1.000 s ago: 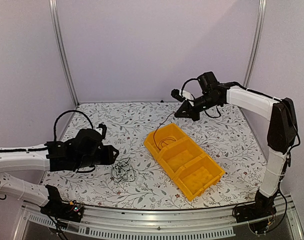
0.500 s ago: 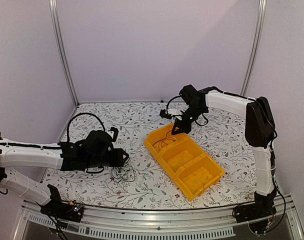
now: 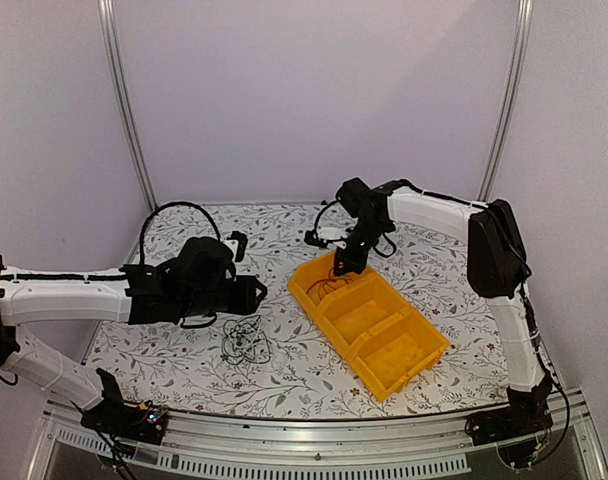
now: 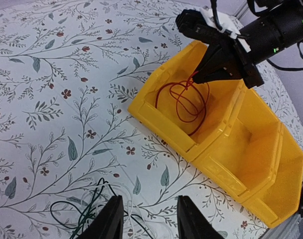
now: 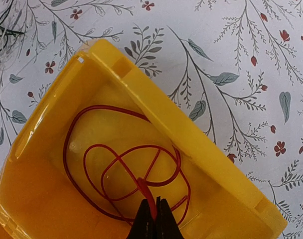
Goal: Untangle the cables
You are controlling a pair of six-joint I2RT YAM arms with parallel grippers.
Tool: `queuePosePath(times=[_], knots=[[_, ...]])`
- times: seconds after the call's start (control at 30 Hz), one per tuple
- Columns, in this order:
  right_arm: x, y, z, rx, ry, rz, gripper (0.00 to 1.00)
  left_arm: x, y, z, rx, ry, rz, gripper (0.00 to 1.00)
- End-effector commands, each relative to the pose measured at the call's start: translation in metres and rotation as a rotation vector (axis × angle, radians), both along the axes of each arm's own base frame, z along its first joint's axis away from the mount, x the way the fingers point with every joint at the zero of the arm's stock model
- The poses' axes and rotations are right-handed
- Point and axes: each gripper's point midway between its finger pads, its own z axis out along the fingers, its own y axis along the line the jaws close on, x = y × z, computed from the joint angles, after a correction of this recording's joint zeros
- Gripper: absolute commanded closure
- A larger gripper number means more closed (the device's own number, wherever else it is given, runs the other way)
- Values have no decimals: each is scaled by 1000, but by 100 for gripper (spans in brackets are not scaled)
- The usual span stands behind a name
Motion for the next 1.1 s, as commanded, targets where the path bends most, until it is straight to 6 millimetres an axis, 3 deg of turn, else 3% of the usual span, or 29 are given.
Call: queuePosePath(times=[0.0,0.03,0.17,0.3,0.73,0.87,0.97,1.07], knots=[[4,-10,-17,-84,37,-87,100,10,14,0,15,-22,9,64],[3,-11,-13,-81,34,-89,98,12,17,-1,13,-22,16,64],[-1,-12,28,-43,-7,-83,74,19,23,-6,4,-18,30,64],[-9,-15,66,-7,-39,-75,62,25,28,-10,12,-14,37,63],[-11,-18,176,140,-234,-65,54,24,32,-30,47,34,-5,63],[-16,-19,188,182,-276,-40,54,21,32,-38,61,63,-18,63],[-21,-23,179,176,-285,-31,58,18,31,-44,74,92,-32,64],[-23,-29,155,123,-281,-9,66,14,34,-48,87,120,-33,65]])
